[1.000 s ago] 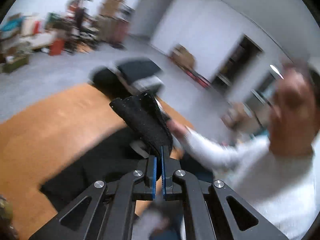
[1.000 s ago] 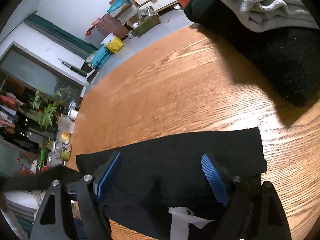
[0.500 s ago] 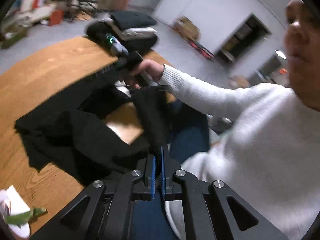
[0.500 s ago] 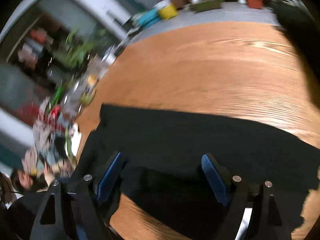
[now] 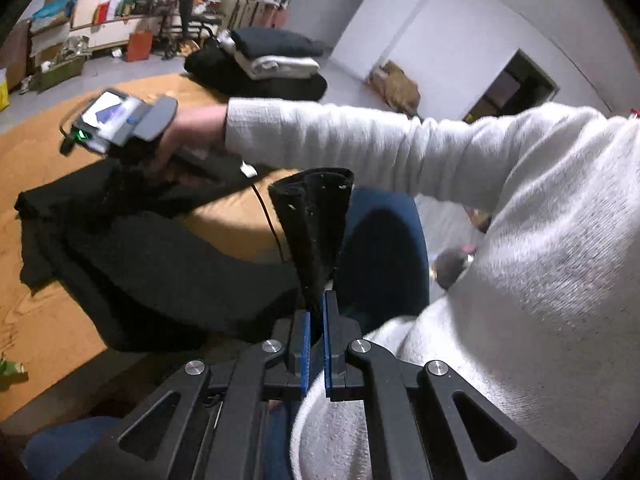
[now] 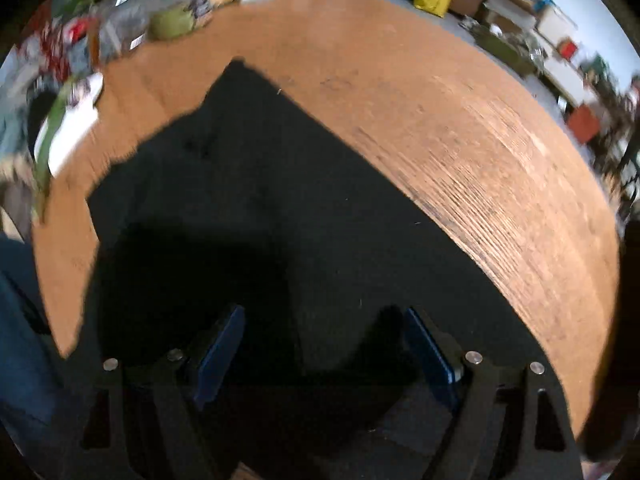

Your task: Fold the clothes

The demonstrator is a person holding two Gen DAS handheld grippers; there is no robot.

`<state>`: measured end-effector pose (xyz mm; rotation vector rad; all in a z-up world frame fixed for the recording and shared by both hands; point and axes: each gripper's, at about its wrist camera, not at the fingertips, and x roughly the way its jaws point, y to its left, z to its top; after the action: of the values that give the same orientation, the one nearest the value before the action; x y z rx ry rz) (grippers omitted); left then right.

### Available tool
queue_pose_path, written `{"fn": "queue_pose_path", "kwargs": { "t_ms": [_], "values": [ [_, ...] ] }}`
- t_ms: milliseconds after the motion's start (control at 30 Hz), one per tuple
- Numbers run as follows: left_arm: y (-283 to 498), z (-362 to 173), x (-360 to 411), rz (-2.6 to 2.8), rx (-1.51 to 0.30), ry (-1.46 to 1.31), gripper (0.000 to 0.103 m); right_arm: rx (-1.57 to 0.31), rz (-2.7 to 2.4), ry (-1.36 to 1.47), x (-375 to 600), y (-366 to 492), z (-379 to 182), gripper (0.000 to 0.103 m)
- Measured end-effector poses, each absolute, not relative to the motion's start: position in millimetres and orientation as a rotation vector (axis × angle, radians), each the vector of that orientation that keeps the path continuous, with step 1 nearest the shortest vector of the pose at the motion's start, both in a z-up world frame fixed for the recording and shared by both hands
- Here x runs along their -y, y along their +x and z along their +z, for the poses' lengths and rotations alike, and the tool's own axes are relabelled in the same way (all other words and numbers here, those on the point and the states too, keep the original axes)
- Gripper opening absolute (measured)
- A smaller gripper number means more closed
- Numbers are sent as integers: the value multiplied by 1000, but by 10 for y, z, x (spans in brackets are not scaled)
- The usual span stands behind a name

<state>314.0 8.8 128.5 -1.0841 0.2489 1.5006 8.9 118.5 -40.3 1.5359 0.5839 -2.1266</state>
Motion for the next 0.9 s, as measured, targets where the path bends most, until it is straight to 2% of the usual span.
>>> {"fn": "queue_pose_path", "kwargs": {
  "t_ms": [33, 100, 167, 200, 267, 333, 467, 567, 667, 800, 833, 867, 900],
  "values": [
    [3166, 1256, -111, 1488, -265, -1090, 3, -579, -2137, 1513, -1200, 134, -369, 80],
    [3181, 1194, -155, 1476, -284, -1110, 3, -433, -2156, 1459, -1326, 187, -217, 80],
    [3132, 1125, -186, 1491, -302, -1131, 3, -202, -2123, 1360, -1502, 275, -18, 87],
    [3099, 1102, -211, 1499, -311, -1137, 3, -145, -2069, 1344, -1536, 326, 9, 89],
    [3052, 1147, -238, 1506, -325, -1128, 3, -59, -2015, 1342, -1645, 396, 34, 85],
    [3010, 1292, -224, 1514, -344, -1098, 3, 3, -2009, 1367, -1789, 438, 32, 82],
    [2871, 1769, -214, 1484, -364, -1004, 3, 196, -2101, 1354, -2321, 452, 71, 89],
    [2741, 1995, -352, 1419, -401, -982, 3, 308, -2167, 1353, -2720, 454, -9, 89],
    [2734, 1961, -585, 1358, -410, -980, 3, 353, -2134, 1384, -2800, 351, -46, 90],
    [2700, 1694, -639, 1388, -362, -1032, 3, 244, -1965, 1393, -2264, 38, 99, 90],
    [2700, 1620, -606, 1410, -342, -1049, 3, 238, -1909, 1424, -2093, -37, 83, 84],
    [2723, 1568, -558, 1424, -317, -1059, 3, 233, -1852, 1454, -1923, -112, 66, 48],
    [2751, 1520, -515, 1436, -297, -1066, 3, 223, -1796, 1484, -1749, -187, 46, 20]
  ]
}}
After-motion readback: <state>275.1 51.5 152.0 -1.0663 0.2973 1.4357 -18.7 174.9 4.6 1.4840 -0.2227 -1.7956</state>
